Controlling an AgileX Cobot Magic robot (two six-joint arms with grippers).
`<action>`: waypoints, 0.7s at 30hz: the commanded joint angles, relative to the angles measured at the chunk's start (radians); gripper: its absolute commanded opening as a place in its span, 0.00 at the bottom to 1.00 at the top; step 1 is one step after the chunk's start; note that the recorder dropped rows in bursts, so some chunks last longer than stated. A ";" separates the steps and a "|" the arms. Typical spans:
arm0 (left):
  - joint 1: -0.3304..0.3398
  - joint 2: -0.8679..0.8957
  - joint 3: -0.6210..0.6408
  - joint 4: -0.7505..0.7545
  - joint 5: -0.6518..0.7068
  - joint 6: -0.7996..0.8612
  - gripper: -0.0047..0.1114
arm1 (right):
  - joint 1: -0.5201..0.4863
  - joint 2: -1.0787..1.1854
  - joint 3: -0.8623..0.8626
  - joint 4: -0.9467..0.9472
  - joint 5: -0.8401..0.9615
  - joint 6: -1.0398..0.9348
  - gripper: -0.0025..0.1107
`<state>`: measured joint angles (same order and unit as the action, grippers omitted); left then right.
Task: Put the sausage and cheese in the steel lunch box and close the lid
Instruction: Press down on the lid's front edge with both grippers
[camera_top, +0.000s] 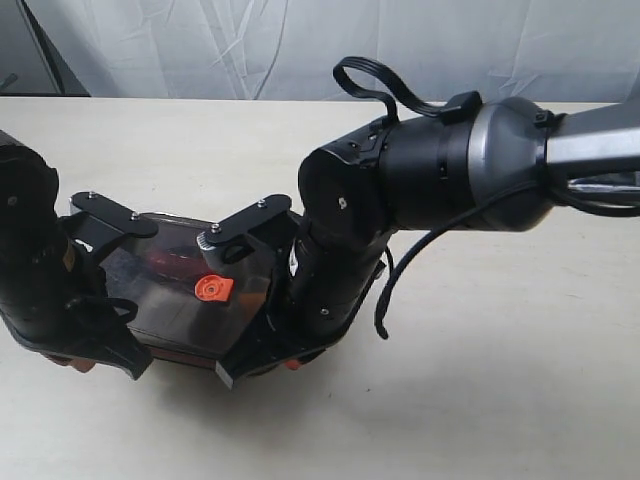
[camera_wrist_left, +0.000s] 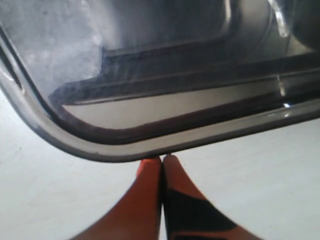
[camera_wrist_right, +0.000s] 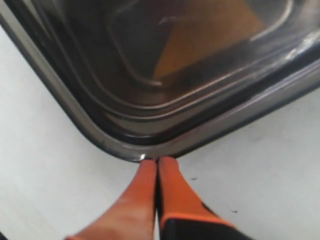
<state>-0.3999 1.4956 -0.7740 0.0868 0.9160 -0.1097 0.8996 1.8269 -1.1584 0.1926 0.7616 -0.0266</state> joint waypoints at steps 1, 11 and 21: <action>0.001 0.000 0.004 0.022 -0.020 -0.024 0.04 | -0.004 -0.002 0.005 0.000 -0.028 0.001 0.01; 0.001 0.000 0.004 0.022 -0.052 -0.026 0.04 | -0.004 -0.002 0.005 -0.002 -0.084 0.003 0.01; 0.001 0.000 0.004 0.022 -0.052 -0.028 0.04 | -0.004 -0.033 -0.020 -0.010 -0.098 0.003 0.01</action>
<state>-0.3999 1.4972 -0.7733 0.1036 0.8892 -0.1307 0.8996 1.8211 -1.1585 0.1926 0.6898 -0.0246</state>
